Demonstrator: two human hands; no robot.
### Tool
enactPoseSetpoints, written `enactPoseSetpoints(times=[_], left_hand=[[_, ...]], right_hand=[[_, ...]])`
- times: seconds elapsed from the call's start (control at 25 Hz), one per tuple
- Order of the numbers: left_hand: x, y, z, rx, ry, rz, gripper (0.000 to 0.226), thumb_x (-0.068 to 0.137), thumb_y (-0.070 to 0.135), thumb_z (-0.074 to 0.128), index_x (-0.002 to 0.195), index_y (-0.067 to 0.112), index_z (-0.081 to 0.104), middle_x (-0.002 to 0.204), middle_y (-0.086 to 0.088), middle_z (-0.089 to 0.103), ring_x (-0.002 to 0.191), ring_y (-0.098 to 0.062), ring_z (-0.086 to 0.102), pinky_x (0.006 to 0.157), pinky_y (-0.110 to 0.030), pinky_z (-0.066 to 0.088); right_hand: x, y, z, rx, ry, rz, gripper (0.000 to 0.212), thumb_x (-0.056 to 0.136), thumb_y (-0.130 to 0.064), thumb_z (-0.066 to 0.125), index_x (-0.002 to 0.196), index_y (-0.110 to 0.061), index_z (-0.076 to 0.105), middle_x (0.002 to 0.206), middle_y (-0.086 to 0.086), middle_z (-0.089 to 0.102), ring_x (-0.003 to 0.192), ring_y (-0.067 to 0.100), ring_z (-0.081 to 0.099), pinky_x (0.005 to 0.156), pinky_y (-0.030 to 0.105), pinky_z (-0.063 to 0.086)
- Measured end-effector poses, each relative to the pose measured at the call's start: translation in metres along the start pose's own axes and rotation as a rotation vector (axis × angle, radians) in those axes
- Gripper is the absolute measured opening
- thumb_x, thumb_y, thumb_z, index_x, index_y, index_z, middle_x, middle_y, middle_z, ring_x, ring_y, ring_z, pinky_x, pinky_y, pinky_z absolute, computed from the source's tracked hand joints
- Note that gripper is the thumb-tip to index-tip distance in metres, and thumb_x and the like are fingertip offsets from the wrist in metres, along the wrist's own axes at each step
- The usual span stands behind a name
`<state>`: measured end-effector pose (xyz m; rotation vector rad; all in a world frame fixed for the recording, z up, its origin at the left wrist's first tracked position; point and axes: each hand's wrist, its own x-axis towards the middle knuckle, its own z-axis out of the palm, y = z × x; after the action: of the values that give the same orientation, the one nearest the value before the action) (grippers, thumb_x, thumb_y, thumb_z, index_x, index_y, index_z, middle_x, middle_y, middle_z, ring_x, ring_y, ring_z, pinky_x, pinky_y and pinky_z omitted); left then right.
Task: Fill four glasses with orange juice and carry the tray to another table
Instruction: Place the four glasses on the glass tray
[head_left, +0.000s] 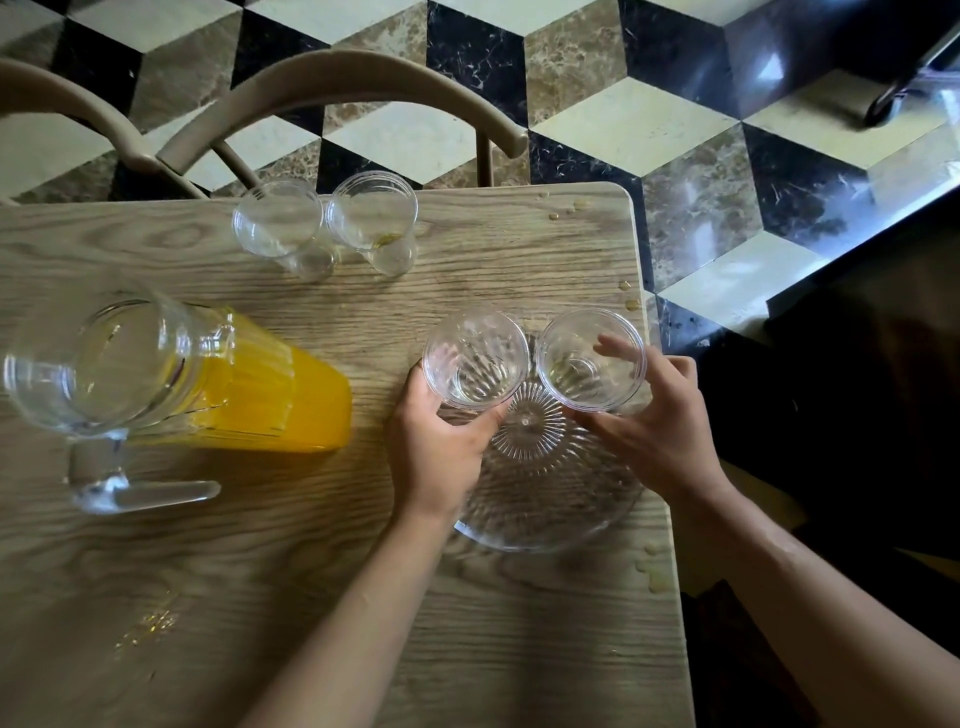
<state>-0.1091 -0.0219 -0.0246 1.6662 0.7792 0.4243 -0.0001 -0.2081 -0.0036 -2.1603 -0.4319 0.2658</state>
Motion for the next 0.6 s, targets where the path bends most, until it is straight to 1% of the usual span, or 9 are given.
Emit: enactPoseSetpoints(times=[0.08, 0.12, 0.24, 0.32, 0.36, 0.44, 0.52, 0.56, 0.6], left_hand=[[-0.0022, 0.0006, 0.0005, 0.004, -0.006, -0.016, 0.062, 0.065, 0.029, 0.092, 0.112, 0.047, 0.057, 0.105, 0.053, 0.063, 0.109, 0.022, 0.061, 0.095, -0.009, 0.047], [-0.0027, -0.0001, 0.0008, -0.003, -0.010, -0.017, 0.064, 0.065, 0.027, 0.092, 0.114, 0.046, 0.056, 0.105, 0.053, 0.063, 0.108, 0.023, 0.061, 0.094, -0.006, 0.046], [-0.0032, -0.0053, 0.0022, -0.015, -0.024, -0.017, 0.073, 0.069, 0.007, 0.093, 0.121, 0.040, 0.054, 0.106, 0.050, 0.065, 0.108, 0.023, 0.061, 0.092, -0.002, 0.045], [-0.0037, -0.0056, 0.0036, -0.035, -0.017, -0.028, 0.078, 0.071, 0.000, 0.092, 0.127, 0.034, 0.051, 0.108, 0.039, 0.070, 0.111, 0.022, 0.060, 0.097, -0.007, 0.045], [-0.0044, -0.0044, 0.0042, -0.043, -0.013, -0.033, 0.078, 0.071, -0.002, 0.091, 0.128, 0.031, 0.050, 0.115, 0.033, 0.067, 0.113, 0.021, 0.059, 0.100, -0.010, 0.045], [-0.0055, -0.0016, 0.0041, -0.042, -0.011, -0.034, 0.077, 0.072, -0.005, 0.090, 0.126, 0.033, 0.050, 0.123, 0.023, 0.060, 0.113, 0.022, 0.058, 0.101, -0.008, 0.043], [-0.0053, -0.0006, 0.0030, -0.017, -0.017, -0.027, 0.079, 0.072, -0.004, 0.090, 0.124, 0.039, 0.049, 0.124, 0.022, 0.059, 0.113, 0.023, 0.058, 0.099, -0.004, 0.042], [-0.0060, -0.0005, 0.0021, -0.011, -0.021, -0.027, 0.079, 0.072, -0.002, 0.091, 0.127, 0.037, 0.049, 0.126, 0.020, 0.060, 0.116, 0.022, 0.058, 0.101, -0.006, 0.043], [-0.0080, -0.0003, -0.0003, -0.010, -0.021, -0.041, 0.080, 0.072, 0.002, 0.092, 0.134, 0.031, 0.051, 0.130, 0.015, 0.062, 0.121, 0.017, 0.057, 0.106, -0.011, 0.044]], right_hand=[[-0.0002, -0.0005, 0.0002, -0.010, -0.004, 0.007, 0.079, 0.062, -0.035, 0.095, 0.133, -0.022, 0.064, 0.120, -0.014, 0.065, 0.110, 0.020, 0.044, 0.099, 0.056, 0.043], [0.0002, -0.0009, 0.0006, -0.015, -0.003, 0.007, 0.079, 0.061, -0.036, 0.094, 0.133, -0.023, 0.064, 0.120, -0.014, 0.066, 0.109, 0.019, 0.043, 0.099, 0.057, 0.042], [0.0003, -0.0027, 0.0014, -0.025, -0.004, 0.007, 0.078, 0.062, -0.038, 0.093, 0.133, -0.023, 0.064, 0.121, -0.011, 0.067, 0.107, 0.019, 0.042, 0.098, 0.059, 0.041], [0.0003, -0.0030, 0.0014, -0.032, -0.005, 0.013, 0.079, 0.062, -0.038, 0.094, 0.134, -0.023, 0.063, 0.122, -0.011, 0.068, 0.108, 0.020, 0.042, 0.098, 0.058, 0.041], [0.0002, -0.0032, 0.0012, -0.035, -0.009, 0.018, 0.080, 0.062, -0.038, 0.094, 0.134, -0.023, 0.063, 0.123, -0.011, 0.067, 0.109, 0.020, 0.042, 0.098, 0.058, 0.041], [-0.0002, -0.0047, 0.0010, -0.039, -0.024, 0.025, 0.080, 0.061, -0.039, 0.093, 0.134, -0.023, 0.063, 0.122, -0.012, 0.067, 0.111, 0.023, 0.043, 0.099, 0.057, 0.041], [-0.0005, -0.0060, -0.0005, -0.049, -0.032, 0.033, 0.078, 0.061, -0.043, 0.090, 0.131, -0.023, 0.063, 0.115, -0.017, 0.063, 0.112, 0.022, 0.042, 0.099, 0.058, 0.042], [-0.0003, -0.0063, -0.0015, -0.061, -0.031, 0.041, 0.079, 0.060, -0.045, 0.089, 0.132, -0.022, 0.063, 0.113, -0.019, 0.060, 0.111, 0.019, 0.041, 0.100, 0.057, 0.042], [-0.0003, -0.0070, -0.0026, -0.080, -0.032, 0.050, 0.083, 0.060, -0.045, 0.089, 0.134, -0.021, 0.061, 0.114, -0.018, 0.059, 0.109, 0.016, 0.040, 0.100, 0.057, 0.042]])
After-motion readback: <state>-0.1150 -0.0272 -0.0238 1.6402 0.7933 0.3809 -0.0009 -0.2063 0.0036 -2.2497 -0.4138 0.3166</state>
